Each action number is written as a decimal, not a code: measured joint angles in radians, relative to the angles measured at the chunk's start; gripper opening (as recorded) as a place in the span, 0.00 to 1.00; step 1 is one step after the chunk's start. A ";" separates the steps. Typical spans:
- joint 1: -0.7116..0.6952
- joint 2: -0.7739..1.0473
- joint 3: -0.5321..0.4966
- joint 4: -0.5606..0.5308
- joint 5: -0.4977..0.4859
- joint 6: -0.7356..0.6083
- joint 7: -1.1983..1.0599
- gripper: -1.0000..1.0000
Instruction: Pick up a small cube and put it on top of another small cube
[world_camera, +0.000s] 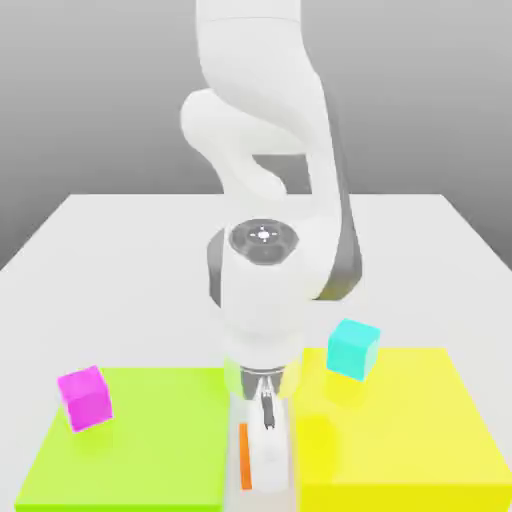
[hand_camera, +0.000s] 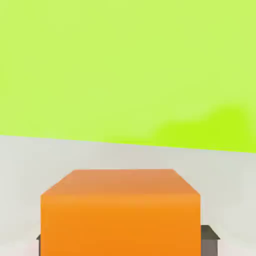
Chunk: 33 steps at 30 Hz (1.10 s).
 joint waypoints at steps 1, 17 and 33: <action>0.003 0.011 -0.004 0.002 -0.003 0.008 0.002 0.00; -0.212 -0.319 -0.023 0.002 0.141 -0.321 -0.484 0.00; -0.373 -0.304 -0.119 0.021 0.126 -0.325 -0.896 1.00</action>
